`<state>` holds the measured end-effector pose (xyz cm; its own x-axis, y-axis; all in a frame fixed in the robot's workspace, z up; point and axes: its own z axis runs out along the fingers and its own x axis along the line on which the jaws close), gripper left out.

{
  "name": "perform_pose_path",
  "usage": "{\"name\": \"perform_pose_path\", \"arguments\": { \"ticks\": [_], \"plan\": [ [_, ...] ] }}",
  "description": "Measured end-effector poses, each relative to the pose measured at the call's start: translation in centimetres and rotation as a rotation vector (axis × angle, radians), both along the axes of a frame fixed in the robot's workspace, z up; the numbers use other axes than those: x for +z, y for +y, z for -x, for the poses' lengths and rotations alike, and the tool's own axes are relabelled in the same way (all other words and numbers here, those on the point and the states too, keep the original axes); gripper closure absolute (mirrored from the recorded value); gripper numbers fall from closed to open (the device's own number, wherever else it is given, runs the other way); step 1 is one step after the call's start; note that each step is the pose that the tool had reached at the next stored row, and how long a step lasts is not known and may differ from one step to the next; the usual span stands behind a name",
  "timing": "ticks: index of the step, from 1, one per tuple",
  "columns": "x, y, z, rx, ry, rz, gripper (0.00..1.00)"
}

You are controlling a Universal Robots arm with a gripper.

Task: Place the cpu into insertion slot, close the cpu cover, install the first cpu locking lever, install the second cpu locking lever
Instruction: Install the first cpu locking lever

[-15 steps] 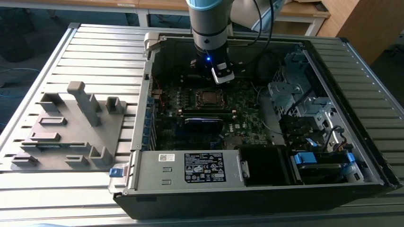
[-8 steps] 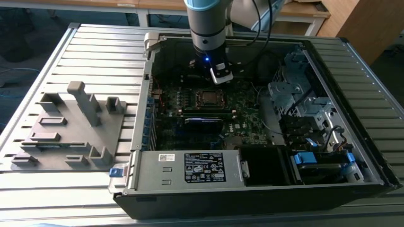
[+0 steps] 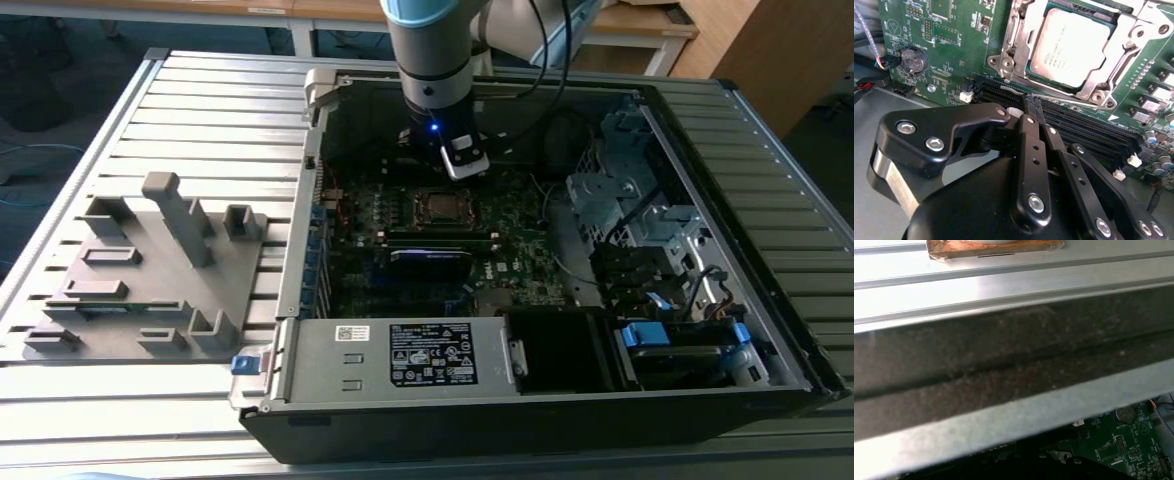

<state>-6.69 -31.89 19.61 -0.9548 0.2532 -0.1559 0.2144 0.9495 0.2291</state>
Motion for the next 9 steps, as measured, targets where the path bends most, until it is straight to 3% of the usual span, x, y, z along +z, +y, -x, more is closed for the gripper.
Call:
{"name": "perform_pose_path", "arguments": {
  "ticks": [9],
  "plan": [
    [-0.18,-0.01,0.03,0.0,-0.005,0.0021,0.9]
  ]
}}
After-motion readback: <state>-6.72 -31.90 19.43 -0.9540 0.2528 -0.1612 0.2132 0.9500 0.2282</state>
